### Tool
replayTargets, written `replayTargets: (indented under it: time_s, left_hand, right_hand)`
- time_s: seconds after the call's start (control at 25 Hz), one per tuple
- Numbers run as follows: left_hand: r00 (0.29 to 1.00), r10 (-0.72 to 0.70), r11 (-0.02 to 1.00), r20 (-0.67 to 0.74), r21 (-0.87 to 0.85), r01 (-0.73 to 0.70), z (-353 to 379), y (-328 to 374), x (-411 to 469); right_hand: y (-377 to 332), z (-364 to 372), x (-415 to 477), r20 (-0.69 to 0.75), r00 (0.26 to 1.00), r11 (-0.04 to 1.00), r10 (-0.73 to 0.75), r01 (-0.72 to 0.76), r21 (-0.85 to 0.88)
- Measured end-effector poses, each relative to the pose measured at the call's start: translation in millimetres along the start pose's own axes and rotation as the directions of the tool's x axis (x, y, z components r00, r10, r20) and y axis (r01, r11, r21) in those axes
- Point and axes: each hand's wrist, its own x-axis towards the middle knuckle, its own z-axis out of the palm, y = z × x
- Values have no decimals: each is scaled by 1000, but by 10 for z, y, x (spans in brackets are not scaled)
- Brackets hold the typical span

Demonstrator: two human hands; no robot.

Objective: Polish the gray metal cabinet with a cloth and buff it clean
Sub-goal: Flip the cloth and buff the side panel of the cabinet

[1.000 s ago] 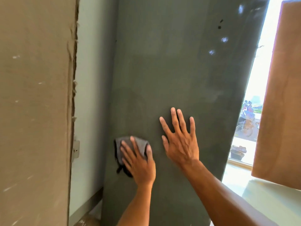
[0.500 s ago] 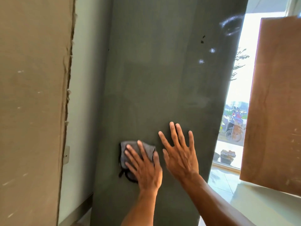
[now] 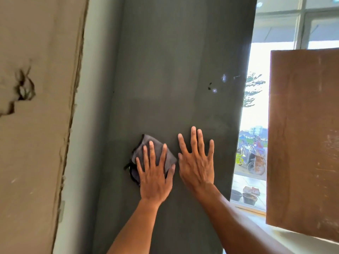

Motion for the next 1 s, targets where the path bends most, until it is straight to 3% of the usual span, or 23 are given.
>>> replayTargets:
  time_s: [0.16, 0.36, 0.6, 0.84, 1.0]
  left_hand:
    - [994, 104, 993, 36, 51, -105, 237, -89, -837]
    - [998, 67, 996, -15, 59, -66, 305, 14, -725]
    - [997, 72, 996, -24, -46, -73, -5, 470, 122]
    - [993, 41, 994, -113, -98, -52, -404, 955, 1339]
    - [975, 104, 993, -195, -36, -113, -669, 1116, 2305]
  right_hand:
    - [-116, 250, -531, -7, 998, 998, -57, 57, -4]
    - [27, 309, -597, -29, 991, 991, -132, 131, -30]
    - [194, -53, 106, -68, 998, 1000, 11, -13, -19]
    - [578, -524, 1308, -160, 987, 1000, 18, -18, 1]
    - [868, -911, 2413, -214, 974, 997, -72, 71, -13]
